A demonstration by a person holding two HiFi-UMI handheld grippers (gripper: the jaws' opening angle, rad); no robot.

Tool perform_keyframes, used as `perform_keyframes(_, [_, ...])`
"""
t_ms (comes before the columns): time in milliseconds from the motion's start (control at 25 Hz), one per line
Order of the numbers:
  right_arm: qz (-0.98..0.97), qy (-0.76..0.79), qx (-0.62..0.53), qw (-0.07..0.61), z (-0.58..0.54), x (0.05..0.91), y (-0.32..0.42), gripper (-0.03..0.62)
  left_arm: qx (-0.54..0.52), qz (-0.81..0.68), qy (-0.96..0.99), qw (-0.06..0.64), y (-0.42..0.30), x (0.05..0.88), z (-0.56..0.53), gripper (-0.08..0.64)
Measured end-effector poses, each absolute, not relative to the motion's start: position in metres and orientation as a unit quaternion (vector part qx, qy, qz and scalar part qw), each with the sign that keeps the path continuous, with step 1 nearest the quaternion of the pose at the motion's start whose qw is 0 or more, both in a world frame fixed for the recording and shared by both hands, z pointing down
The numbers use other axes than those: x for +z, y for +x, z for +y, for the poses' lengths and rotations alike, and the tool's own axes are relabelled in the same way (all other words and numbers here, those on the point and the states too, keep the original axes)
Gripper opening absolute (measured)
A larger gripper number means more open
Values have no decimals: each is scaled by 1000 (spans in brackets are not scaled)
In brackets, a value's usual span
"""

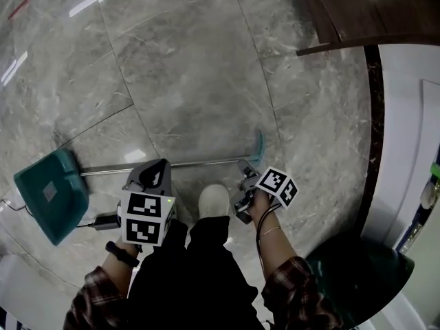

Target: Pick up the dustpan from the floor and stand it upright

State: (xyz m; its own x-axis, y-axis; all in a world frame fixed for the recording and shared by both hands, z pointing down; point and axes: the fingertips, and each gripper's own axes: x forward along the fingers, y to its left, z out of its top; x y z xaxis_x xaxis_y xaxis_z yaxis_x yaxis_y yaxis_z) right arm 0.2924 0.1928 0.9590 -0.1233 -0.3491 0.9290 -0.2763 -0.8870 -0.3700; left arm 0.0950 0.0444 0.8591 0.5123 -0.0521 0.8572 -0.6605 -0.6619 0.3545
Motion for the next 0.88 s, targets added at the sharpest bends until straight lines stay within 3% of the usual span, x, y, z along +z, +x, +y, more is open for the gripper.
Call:
perform_keyframes(440, [111,-673,-729,53,194,1008,295,123,428,-233,800,349,87,879,15,2])
perform_keyframes(880, [95,-686,-700,173,167,959,302,89,436,-224,800,345,81,850,33,2])
